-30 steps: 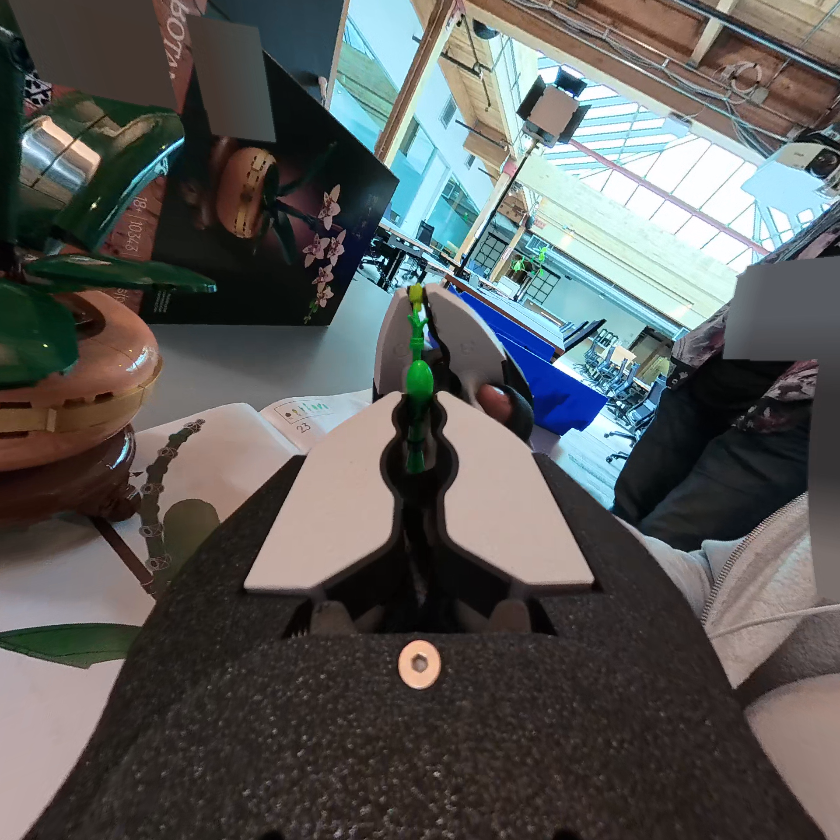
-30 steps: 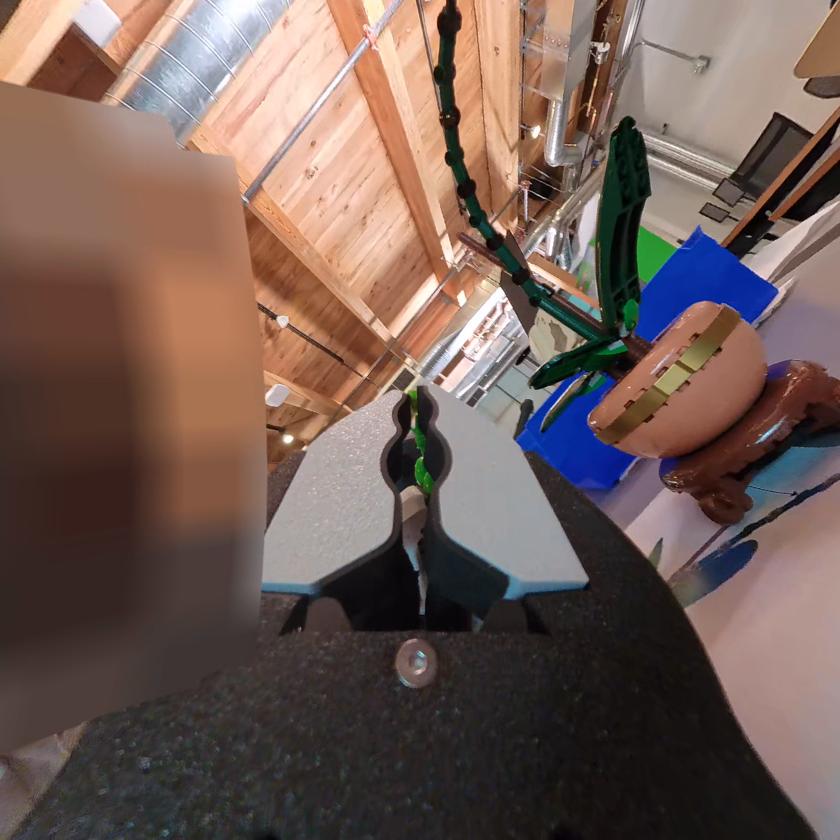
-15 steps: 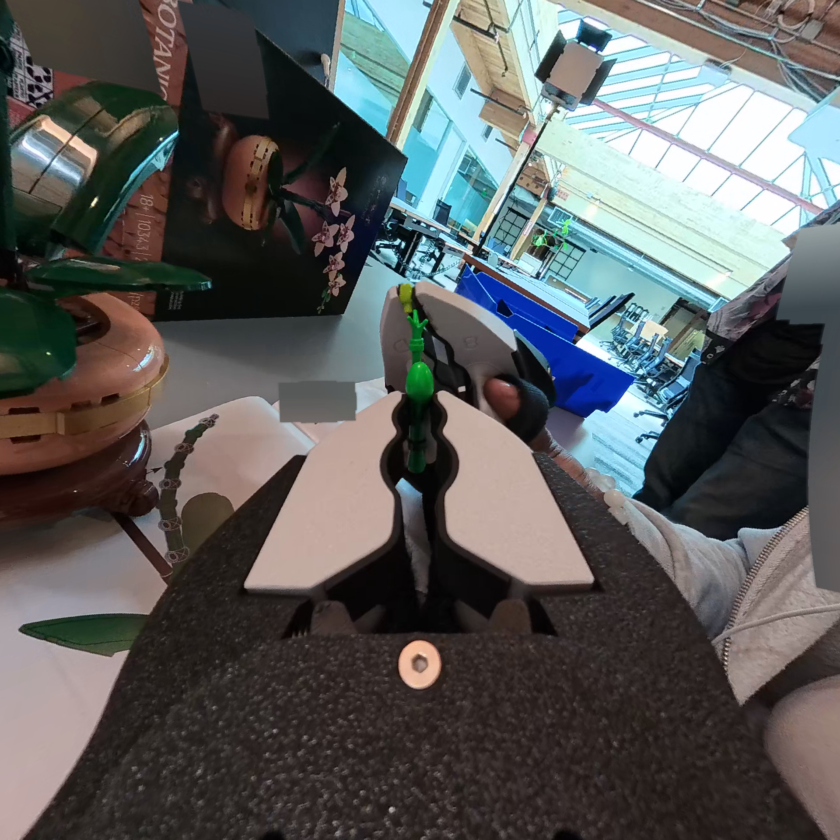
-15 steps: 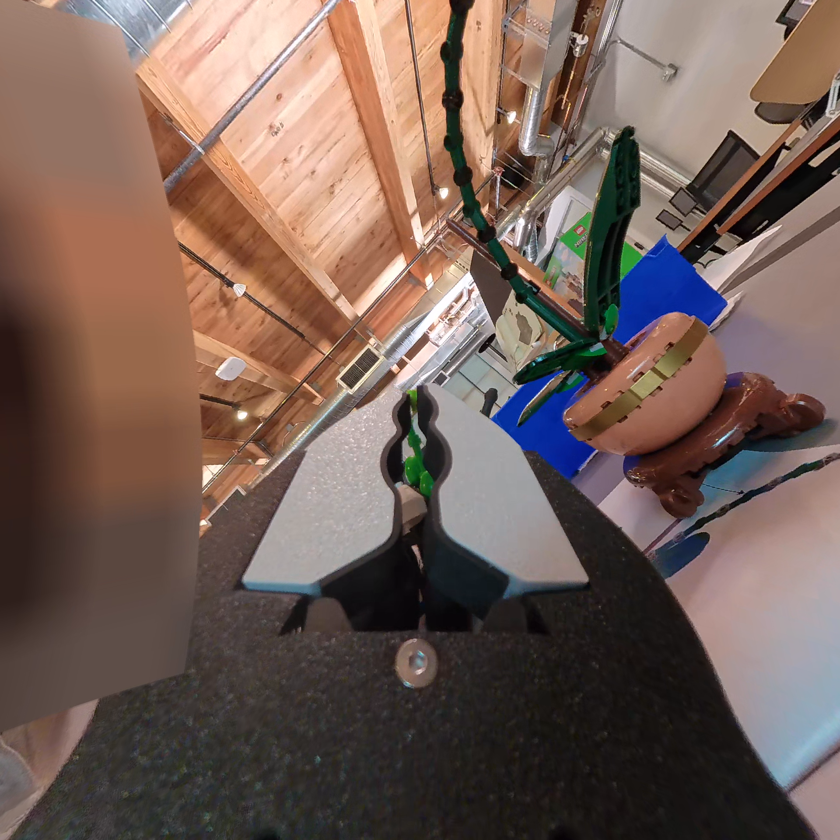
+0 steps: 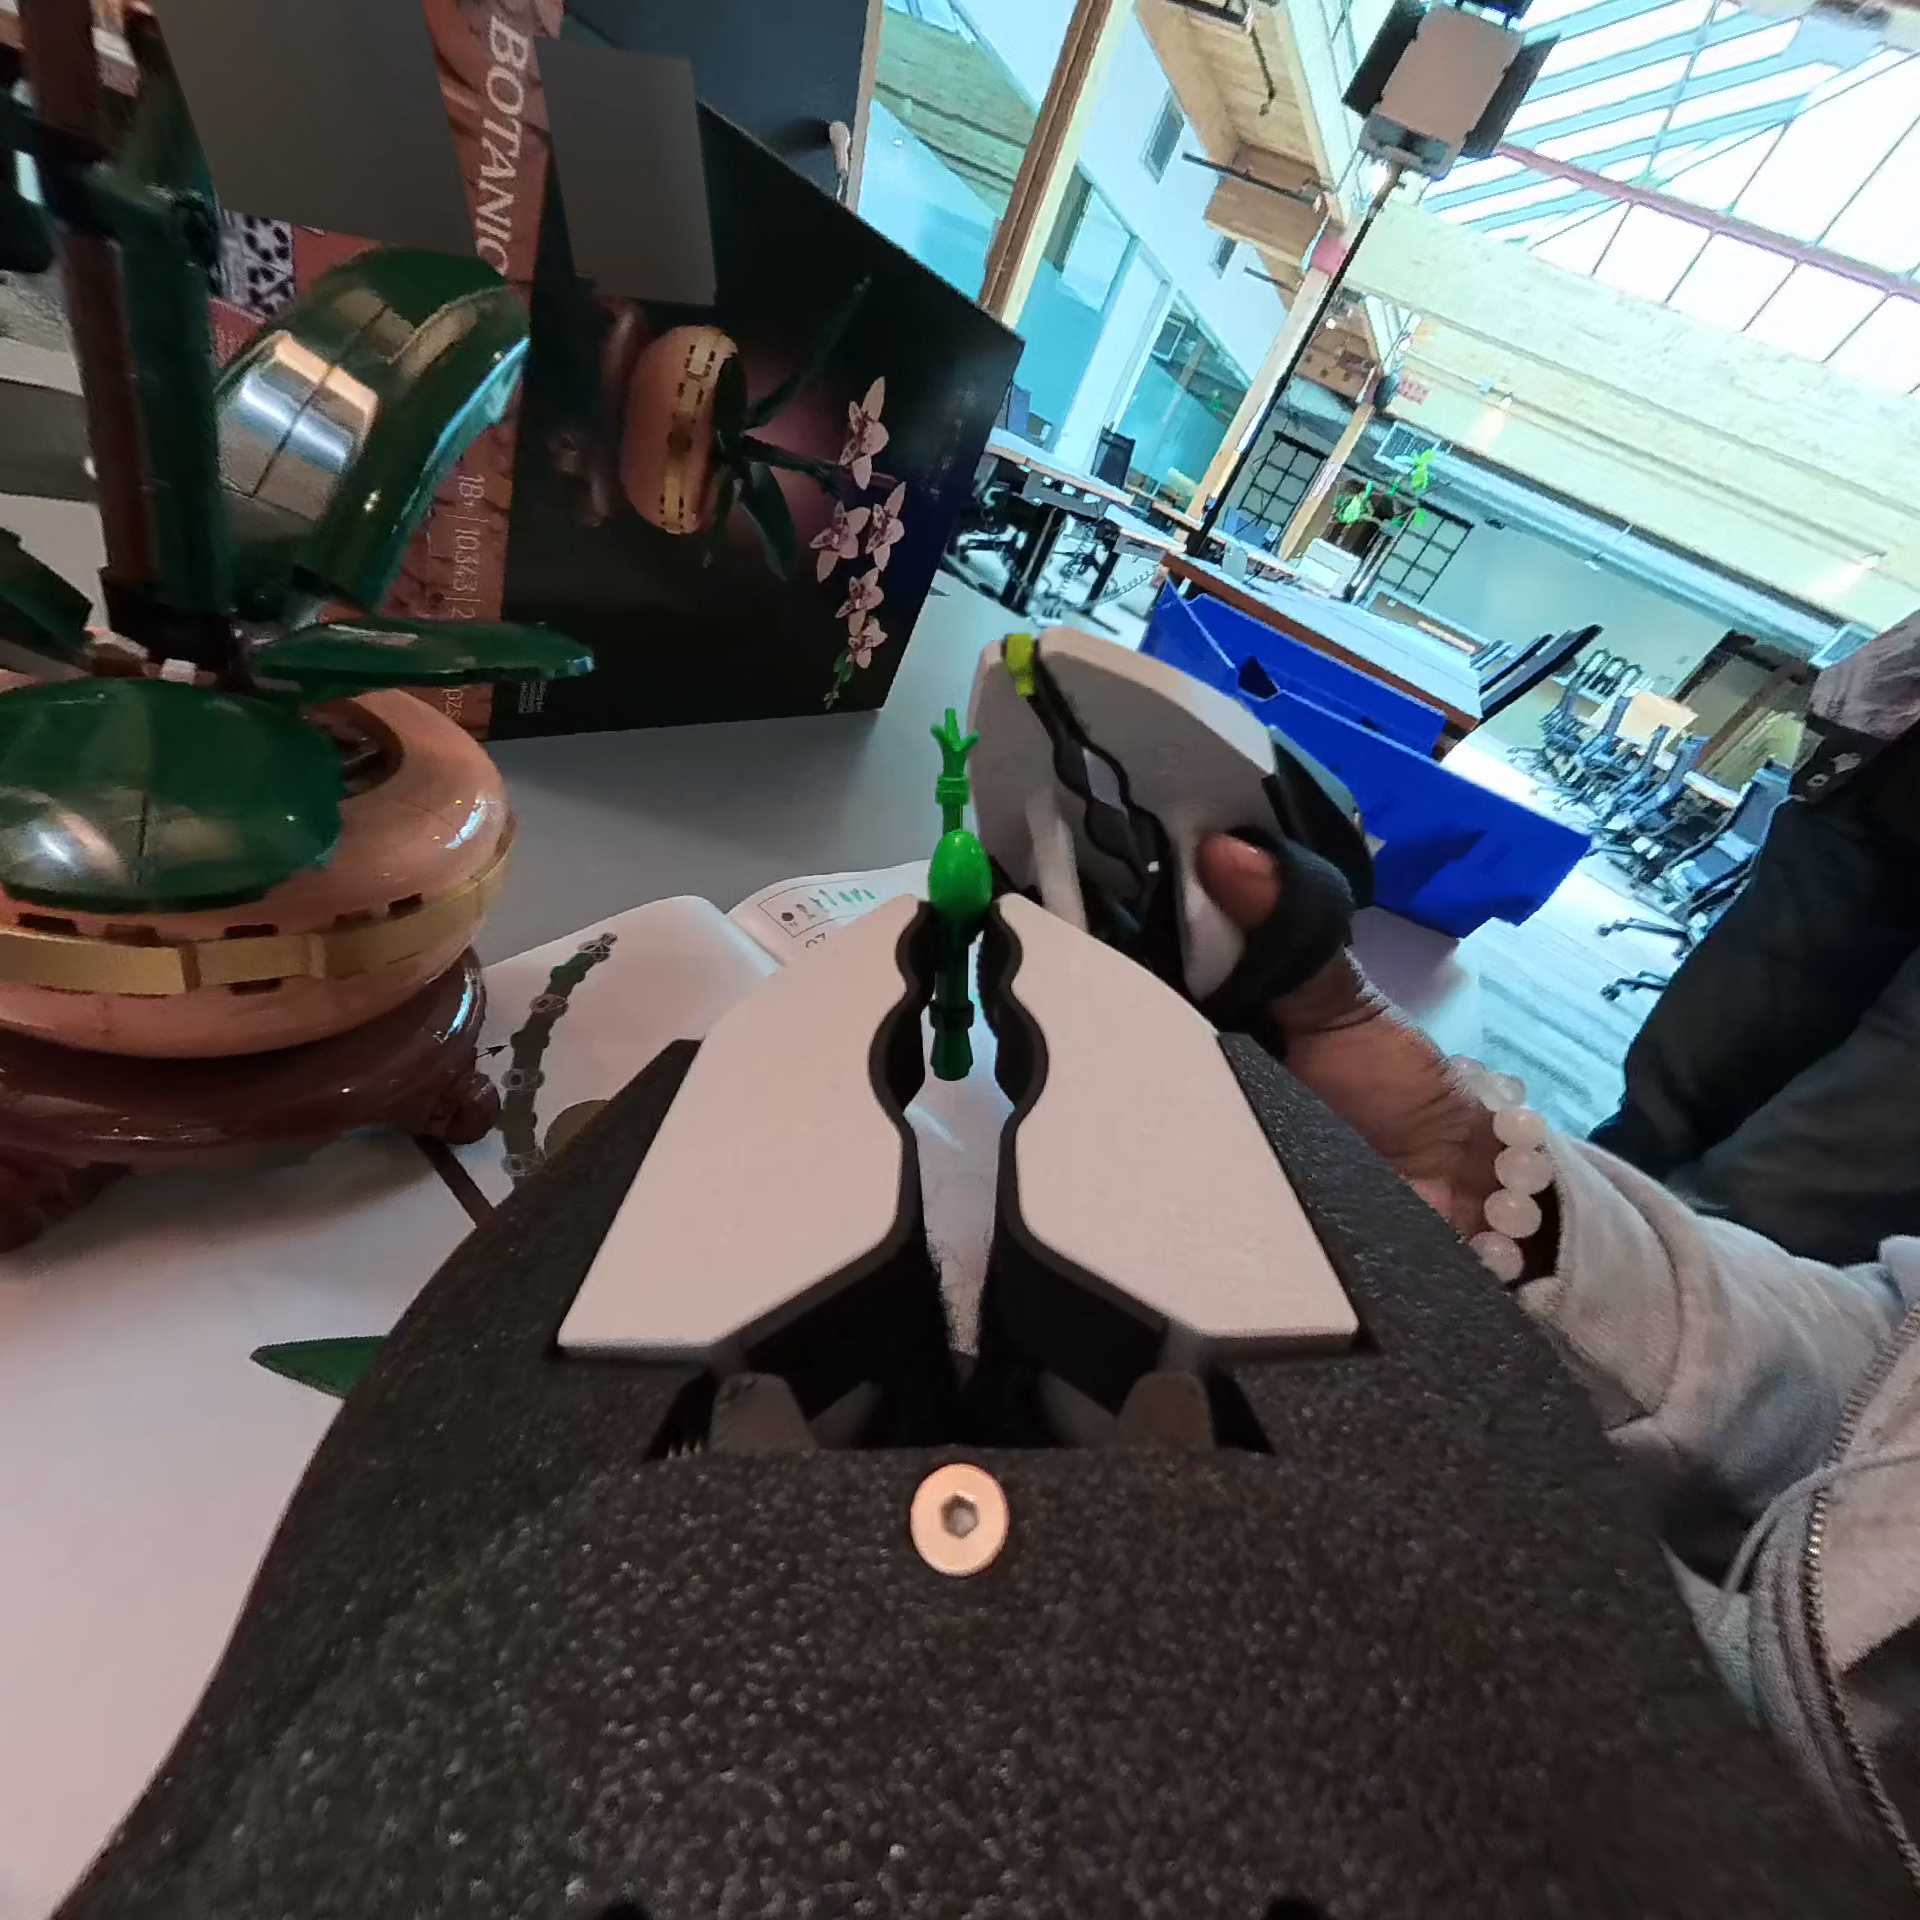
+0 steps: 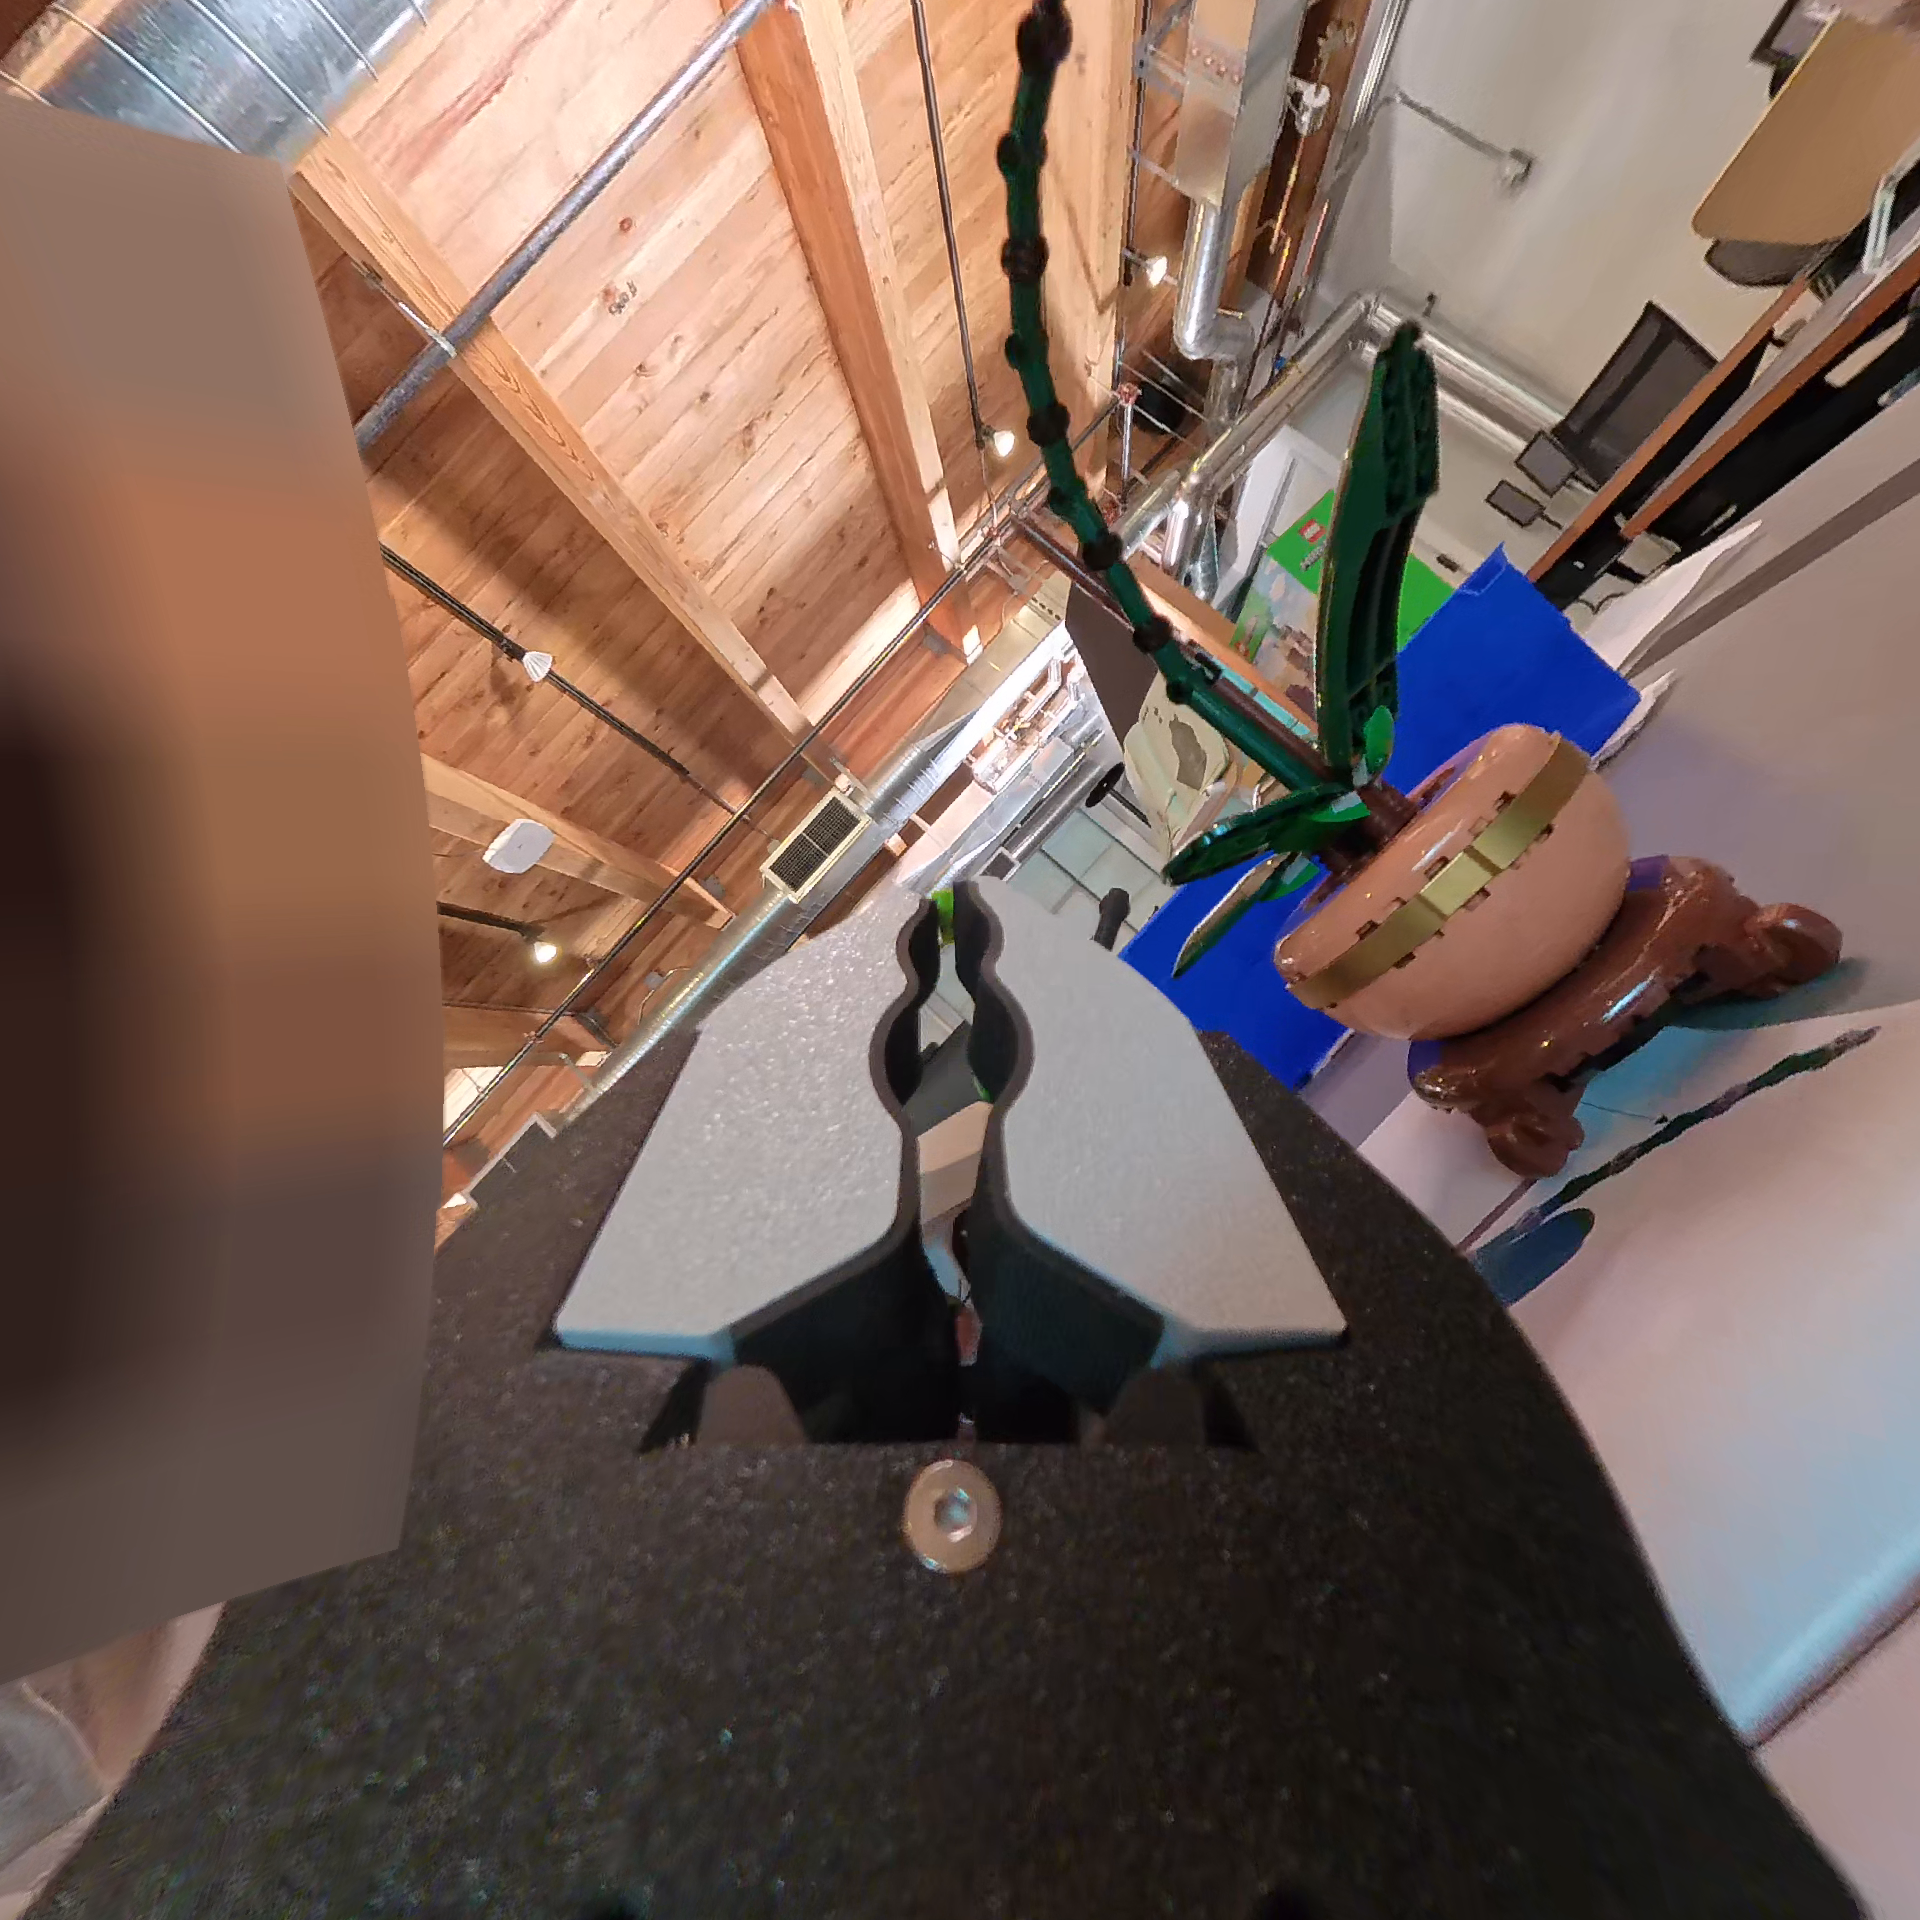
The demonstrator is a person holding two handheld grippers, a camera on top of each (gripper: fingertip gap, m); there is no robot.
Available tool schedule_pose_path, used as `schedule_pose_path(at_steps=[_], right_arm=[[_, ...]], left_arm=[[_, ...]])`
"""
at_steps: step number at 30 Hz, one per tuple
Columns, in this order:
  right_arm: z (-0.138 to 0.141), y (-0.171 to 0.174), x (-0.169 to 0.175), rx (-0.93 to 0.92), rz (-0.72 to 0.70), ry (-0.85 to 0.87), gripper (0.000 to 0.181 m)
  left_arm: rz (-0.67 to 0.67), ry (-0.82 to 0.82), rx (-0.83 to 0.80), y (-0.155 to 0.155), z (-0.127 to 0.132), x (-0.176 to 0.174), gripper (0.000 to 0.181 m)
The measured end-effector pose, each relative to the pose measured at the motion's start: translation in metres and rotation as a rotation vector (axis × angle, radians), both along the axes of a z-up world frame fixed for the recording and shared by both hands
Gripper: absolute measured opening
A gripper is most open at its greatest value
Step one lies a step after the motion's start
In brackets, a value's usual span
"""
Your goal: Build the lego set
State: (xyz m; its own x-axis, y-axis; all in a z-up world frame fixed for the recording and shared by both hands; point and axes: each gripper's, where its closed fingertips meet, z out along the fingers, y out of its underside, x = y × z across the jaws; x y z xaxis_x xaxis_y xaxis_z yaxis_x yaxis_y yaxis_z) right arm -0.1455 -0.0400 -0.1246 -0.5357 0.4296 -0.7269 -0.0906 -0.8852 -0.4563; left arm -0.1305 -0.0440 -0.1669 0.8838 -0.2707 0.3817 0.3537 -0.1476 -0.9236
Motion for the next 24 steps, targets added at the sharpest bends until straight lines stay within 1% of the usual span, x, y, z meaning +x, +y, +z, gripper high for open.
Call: schedule_pose_path(at_steps=[9, 13, 24], right_arm=[[-0.008, -0.0019, -0.0043, 0.019, 0.006, -0.07, 0.003], [-0.0064, -0.0012, -0.0026, 0.014, 0.007, -0.061, 0.003], [-0.0068, -0.0009, -0.0027, -0.011, 0.018, -0.054, 0.003]], left_arm=[[0.01, 0.07, -0.02, 0.0015, -0.0035, 0.0046, 0.007], [0.017, 0.095, -0.03, 0.0022, -0.005, 0.0055, 0.008], [0.017, 0.094, -0.031, 0.002, -0.0049, 0.0055, 0.007]])
